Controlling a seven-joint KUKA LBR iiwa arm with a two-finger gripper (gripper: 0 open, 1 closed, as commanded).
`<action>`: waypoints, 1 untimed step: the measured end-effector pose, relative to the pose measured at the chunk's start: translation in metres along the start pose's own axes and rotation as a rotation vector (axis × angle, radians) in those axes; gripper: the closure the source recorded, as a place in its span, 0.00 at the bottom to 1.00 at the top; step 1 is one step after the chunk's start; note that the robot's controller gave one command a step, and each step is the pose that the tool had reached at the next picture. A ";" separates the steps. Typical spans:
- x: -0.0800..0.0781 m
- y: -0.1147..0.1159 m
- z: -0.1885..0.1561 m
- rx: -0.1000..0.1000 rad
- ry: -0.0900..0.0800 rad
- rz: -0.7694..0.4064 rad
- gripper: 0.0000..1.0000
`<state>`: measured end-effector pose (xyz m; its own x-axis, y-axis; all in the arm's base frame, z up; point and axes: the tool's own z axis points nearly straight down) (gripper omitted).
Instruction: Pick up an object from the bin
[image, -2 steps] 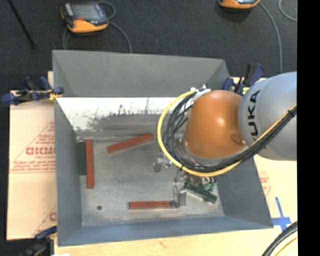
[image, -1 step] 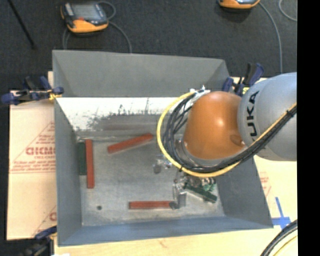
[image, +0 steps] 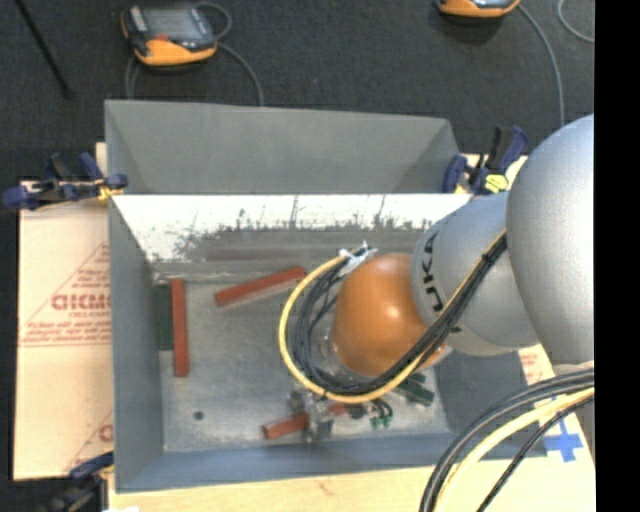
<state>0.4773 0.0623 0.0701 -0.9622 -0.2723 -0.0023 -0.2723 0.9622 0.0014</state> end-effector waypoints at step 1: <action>0.000 0.000 0.000 0.000 0.000 0.000 1.00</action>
Offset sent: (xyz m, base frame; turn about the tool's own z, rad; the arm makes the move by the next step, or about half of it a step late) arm 0.0097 -0.0063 0.1281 -0.0504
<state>0.4773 0.0623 0.0701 -0.9622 -0.2722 -0.0023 -0.2722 0.9622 0.0014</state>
